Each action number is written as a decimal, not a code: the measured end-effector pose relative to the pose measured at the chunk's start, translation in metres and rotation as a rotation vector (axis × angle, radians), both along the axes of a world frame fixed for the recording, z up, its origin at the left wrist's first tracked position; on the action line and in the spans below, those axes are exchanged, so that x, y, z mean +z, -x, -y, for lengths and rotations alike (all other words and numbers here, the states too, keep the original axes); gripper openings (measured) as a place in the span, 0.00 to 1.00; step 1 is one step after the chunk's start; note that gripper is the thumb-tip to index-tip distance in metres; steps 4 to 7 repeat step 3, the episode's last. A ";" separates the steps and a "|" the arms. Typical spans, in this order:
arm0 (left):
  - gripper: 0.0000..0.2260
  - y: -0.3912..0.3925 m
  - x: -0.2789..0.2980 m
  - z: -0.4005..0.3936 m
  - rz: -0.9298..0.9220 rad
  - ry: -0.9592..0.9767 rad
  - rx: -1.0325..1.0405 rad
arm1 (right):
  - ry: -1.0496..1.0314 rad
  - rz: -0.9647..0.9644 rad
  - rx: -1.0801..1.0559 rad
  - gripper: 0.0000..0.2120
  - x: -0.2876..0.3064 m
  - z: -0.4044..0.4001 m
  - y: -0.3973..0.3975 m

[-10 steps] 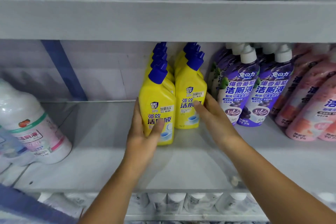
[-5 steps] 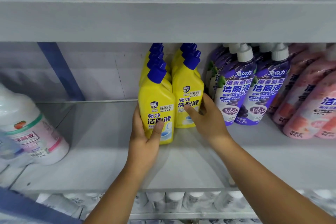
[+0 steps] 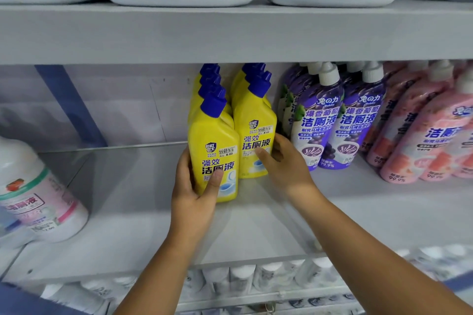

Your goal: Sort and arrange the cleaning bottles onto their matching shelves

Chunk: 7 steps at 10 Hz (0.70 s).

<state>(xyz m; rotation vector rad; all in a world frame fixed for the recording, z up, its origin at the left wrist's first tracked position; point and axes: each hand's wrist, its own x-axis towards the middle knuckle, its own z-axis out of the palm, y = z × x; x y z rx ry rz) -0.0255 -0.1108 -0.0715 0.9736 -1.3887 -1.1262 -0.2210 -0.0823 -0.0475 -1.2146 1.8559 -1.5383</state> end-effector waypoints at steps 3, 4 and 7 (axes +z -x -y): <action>0.23 -0.013 0.013 0.011 -0.121 -0.105 -0.111 | 0.074 0.210 -0.026 0.10 0.013 -0.035 -0.026; 0.23 -0.013 0.013 0.011 -0.121 -0.105 -0.111 | 0.074 0.210 -0.026 0.10 0.013 -0.035 -0.026; 0.23 -0.013 0.013 0.011 -0.121 -0.105 -0.111 | 0.074 0.210 -0.026 0.10 0.013 -0.035 -0.026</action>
